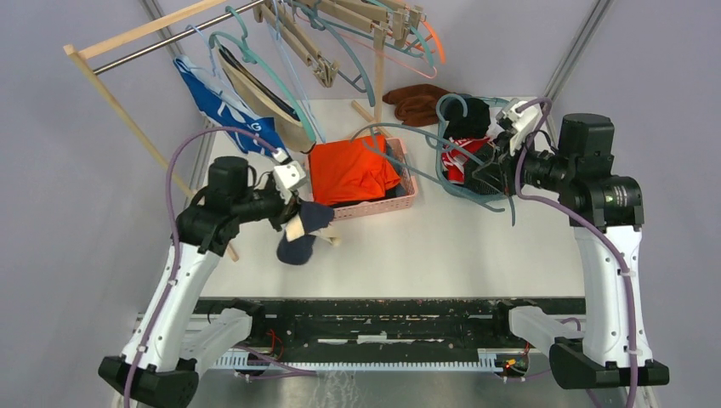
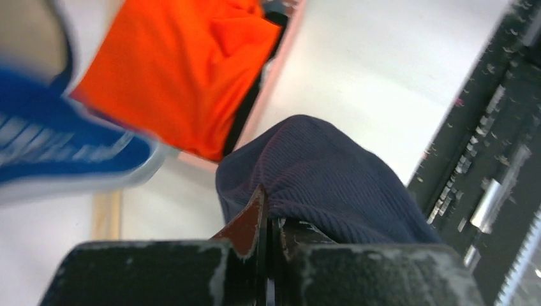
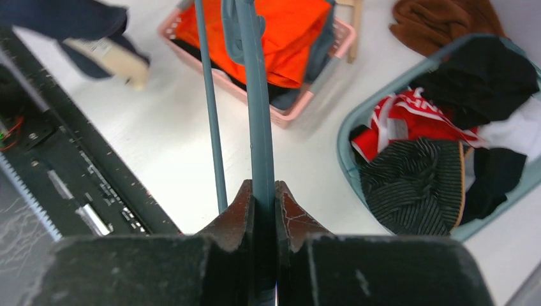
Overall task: Remove the underwear clipped to the hanger
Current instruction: Remove the underwear from the hanger, then place the hanger on the clothesline.
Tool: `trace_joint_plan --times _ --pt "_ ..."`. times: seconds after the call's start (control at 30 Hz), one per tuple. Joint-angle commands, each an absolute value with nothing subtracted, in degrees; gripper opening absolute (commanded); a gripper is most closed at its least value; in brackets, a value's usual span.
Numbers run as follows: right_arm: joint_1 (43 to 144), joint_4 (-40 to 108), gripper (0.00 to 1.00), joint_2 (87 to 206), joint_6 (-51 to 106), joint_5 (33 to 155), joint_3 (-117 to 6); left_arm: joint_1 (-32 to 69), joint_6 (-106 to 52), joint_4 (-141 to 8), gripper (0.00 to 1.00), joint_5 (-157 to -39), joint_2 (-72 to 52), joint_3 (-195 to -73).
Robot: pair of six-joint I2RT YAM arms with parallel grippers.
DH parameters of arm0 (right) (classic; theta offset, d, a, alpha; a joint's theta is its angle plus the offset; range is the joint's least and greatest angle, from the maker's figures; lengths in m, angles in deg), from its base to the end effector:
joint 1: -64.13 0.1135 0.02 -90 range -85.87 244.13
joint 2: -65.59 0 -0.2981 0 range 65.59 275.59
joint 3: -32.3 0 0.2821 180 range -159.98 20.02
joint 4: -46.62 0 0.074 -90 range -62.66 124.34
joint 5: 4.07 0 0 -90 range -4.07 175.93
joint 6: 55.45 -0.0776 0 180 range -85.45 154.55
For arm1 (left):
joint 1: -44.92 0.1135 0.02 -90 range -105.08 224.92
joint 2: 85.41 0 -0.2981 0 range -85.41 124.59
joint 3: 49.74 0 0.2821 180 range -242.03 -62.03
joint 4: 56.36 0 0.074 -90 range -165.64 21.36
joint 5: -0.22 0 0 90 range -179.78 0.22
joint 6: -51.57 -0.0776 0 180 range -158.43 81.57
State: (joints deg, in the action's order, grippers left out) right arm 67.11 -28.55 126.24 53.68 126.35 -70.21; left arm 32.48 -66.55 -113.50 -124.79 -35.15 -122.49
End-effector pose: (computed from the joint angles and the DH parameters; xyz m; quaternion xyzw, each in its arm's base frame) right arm 0.1923 0.0604 0.4885 -0.3193 0.7791 0.2384 0.4838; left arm 0.1889 -0.0873 0.3724 0.4238 0.7438 -0.2035 0.4751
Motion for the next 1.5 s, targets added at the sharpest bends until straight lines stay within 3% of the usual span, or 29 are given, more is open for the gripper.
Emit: trace_joint_plan --times 0.0,0.23,0.5,0.63,0.77,0.83,1.03,1.47 --pt "67.02 -22.04 0.01 127.34 48.78 118.52 -69.82 20.42 -69.59 -117.05 0.03 -121.61 -30.5 -126.84" --pt "66.98 -23.22 0.01 127.84 50.33 119.3 -69.42 5.87 -68.83 -110.66 0.04 -113.43 -20.85 -128.31" --pt "67.03 -25.77 0.01 129.14 53.18 120.22 -69.18 -0.57 -70.69 -101.48 0.16 -111.46 -8.15 -129.34" --pt "67.16 -28.57 0.01 129.12 56.96 123.94 -69.34 -1.17 -71.17 -101.45 0.42 -110.83 -7.42 -131.07" --pt "67.64 -32.17 0.01 130.17 63.03 125.22 -69.59 -1.2 -72.87 -102.97 0.81 -107.93 -12.31 -132.14" --pt "68.78 -33.88 0.01 130.46 66.18 125.9 -69.27 -1.18 -73.73 -105.41 0.88 -107.03 -15.18 -133.39" --pt "80.13 -35.0 0.01 131.43 71.7 123.14 -66.7 -1.19 -74.38 -112.41 0.92 -106.92 -21.84 -137.9" --pt "90.0 -34.87 0.01 136.26 79.27 137.42 -68.02 -1.06 -69.72 -122.67 0.87 -108.26 -24.38 -138.91"
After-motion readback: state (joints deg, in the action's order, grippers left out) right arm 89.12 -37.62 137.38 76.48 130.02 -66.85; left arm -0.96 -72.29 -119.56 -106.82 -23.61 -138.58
